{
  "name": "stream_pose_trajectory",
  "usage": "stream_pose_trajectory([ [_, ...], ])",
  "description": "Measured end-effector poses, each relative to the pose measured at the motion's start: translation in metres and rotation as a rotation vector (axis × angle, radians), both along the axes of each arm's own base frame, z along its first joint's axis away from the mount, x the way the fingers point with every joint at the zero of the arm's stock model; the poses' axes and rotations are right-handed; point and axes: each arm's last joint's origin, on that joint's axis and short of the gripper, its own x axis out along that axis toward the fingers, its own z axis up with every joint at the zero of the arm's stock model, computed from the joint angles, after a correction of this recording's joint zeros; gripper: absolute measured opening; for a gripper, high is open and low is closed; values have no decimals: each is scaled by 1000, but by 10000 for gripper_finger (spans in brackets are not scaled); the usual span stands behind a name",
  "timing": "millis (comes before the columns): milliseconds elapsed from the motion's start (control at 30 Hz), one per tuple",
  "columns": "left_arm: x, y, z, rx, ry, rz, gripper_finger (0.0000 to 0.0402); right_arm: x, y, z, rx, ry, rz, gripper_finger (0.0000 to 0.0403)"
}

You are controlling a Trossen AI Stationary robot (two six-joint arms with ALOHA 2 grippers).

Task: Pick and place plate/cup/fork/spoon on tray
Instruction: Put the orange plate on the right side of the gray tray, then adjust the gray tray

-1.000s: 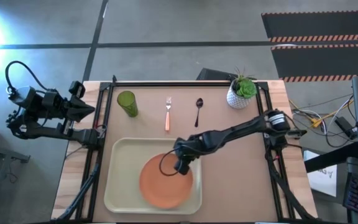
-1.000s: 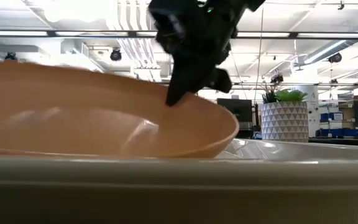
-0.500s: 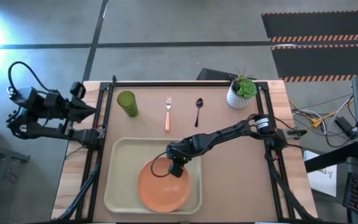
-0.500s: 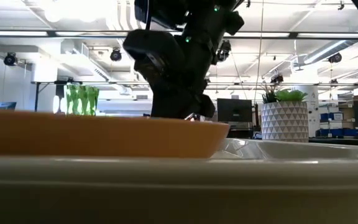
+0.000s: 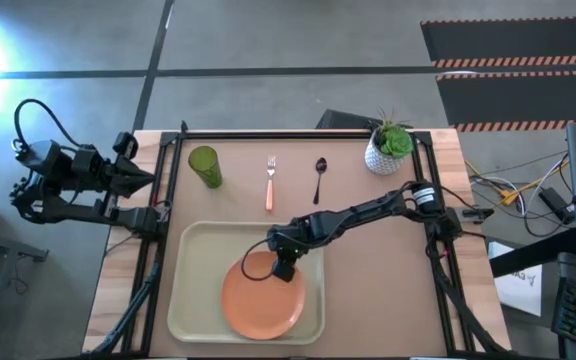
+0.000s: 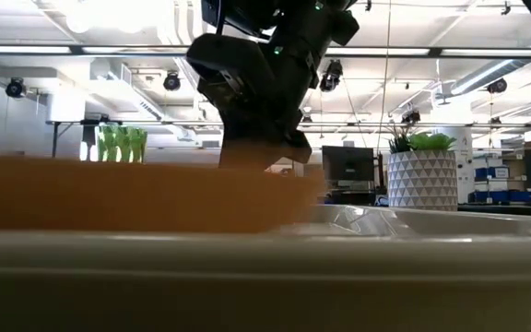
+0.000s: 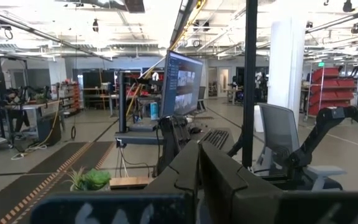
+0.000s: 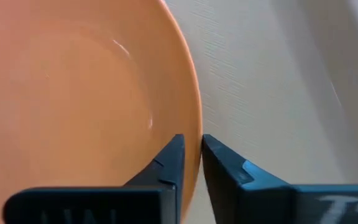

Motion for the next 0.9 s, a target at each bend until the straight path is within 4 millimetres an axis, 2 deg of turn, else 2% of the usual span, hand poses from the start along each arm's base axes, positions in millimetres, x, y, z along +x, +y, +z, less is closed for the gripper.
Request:
stream_pose_trajectory([
  [233,0,0,0,0,0,0,0,-2,-3,5,-29,23,19,82],
  [433,0,0,0,0,0,0,0,-20,-8,39,-121,169,7,95],
  [567,0,0,0,2,0,0,0,-36,-10,52,-124,272,-1,73],
  [700,0,0,0,2,-1,0,0,-44,-9,44,-55,321,3,22],
  [900,0,0,0,2,-1,1,0,-41,-2,16,8,280,-23,9],
])
